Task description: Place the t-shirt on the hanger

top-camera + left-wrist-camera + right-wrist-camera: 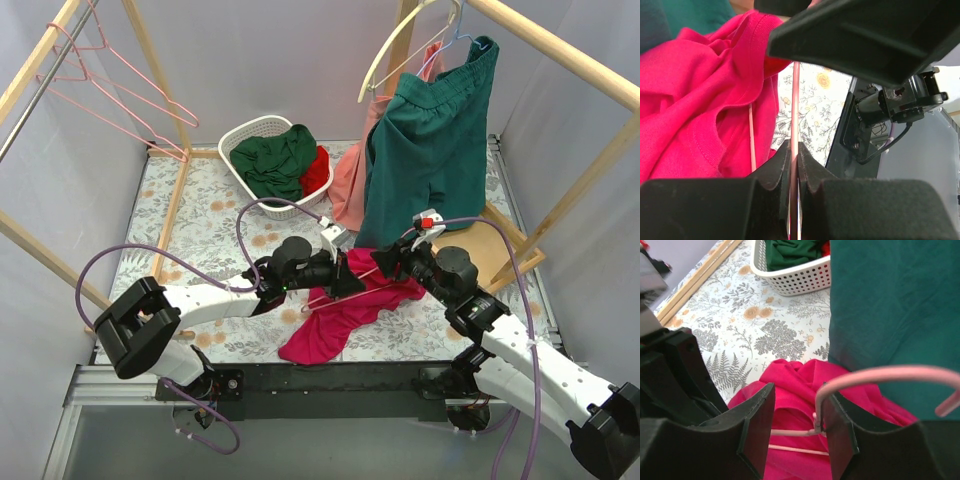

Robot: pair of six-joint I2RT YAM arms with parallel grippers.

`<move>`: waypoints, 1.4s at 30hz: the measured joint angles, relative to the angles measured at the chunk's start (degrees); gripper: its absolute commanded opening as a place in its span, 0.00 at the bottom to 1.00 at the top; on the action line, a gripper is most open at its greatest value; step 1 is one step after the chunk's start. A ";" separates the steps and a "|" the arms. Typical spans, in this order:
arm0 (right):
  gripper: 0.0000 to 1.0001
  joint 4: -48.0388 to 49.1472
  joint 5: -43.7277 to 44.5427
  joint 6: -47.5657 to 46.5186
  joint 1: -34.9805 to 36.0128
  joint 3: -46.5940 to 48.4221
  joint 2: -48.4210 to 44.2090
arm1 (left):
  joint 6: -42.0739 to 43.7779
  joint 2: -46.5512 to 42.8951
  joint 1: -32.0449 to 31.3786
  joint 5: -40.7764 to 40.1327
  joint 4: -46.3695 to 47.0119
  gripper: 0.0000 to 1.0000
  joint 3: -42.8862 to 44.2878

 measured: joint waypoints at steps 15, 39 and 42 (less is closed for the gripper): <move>0.01 0.39 2.64 -1.07 -0.31 -4.48 -4.17 | -3.43 -1.77 -1.36 -9.16 -7.69 0.56 4.20; 0.01 0.11 3.10 -2.32 0.24 -5.84 -6.49 | -3.23 9.49 -6.84 -35.19 -44.50 0.13 19.87; 0.01 -1.81 4.59 -2.47 0.98 -3.63 -4.85 | -3.10 9.09 -6.86 -37.42 -45.00 0.00 19.91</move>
